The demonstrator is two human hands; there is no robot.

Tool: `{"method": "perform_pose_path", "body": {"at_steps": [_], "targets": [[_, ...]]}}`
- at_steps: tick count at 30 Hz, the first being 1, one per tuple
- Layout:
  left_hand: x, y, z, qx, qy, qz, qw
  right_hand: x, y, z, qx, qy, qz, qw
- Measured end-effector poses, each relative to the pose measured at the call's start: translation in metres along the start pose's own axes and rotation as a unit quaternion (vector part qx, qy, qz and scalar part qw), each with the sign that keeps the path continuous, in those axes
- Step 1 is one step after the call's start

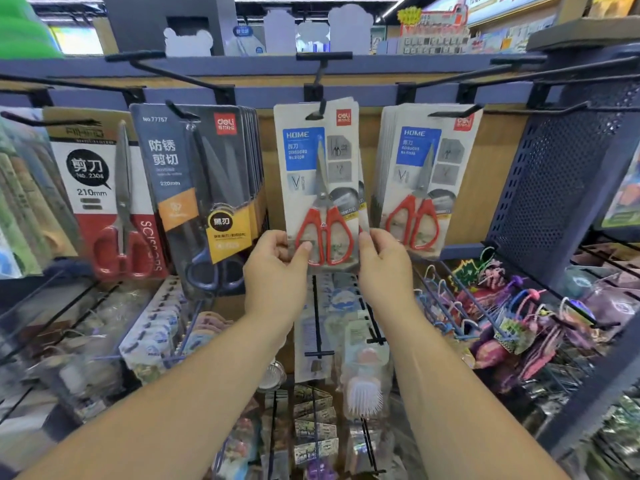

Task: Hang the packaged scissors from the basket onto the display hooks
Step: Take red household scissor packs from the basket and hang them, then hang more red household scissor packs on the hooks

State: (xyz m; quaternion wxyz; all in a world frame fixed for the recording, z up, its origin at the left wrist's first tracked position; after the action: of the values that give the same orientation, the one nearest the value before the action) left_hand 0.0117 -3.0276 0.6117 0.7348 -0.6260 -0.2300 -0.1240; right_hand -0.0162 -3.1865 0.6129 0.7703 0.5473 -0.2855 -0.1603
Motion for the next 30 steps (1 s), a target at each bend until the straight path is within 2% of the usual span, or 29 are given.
{"method": "perform_pose_path", "body": {"at_steps": [10, 14, 20, 23, 26, 30], "targets": [[0.018, 0.002, -0.014, 0.058, -0.003, 0.009, 0.998, -0.001, 0.001, -0.019, 0.051, 0.044, -0.072, 0.995], [0.005, -0.004, -0.006, 0.093, 0.047, -0.021, 0.994, -0.018, 0.006, -0.008, 0.003, 0.045, -0.047, 0.998], [-0.025, -0.016, 0.021, 0.134, 0.123, -0.02, 0.983, -0.056, 0.012, 0.02, -0.042, 0.01, -0.049, 0.998], [-0.045, -0.028, 0.041, 0.208, 0.208, -0.096, 0.951, -0.092, 0.014, 0.048, -0.073, -0.021, -0.038, 0.996], [-0.075, -0.037, 0.057, 0.278, 0.304, -0.2, 0.889, -0.138, -0.004, 0.083, -0.13, -0.058, -0.062, 0.988], [-0.126, -0.027, 0.061, 0.272, 0.382, -0.247, 0.848, -0.213, -0.06, 0.141, -0.21, -0.098, -0.139, 0.963]]}}
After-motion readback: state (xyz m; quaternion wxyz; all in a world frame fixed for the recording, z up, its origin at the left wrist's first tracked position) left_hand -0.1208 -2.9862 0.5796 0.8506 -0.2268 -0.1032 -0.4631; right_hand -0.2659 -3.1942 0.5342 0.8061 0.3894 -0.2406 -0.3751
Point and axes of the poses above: each hand's wrist, its own x-axis towards the middle knuckle, its own z-axis out of the back of the hand, y = z × x, the point moved 2 cm from there along x, towards the middle knuckle, and after that the axes turned 7 degrees about -z, right-handed, at the moved point
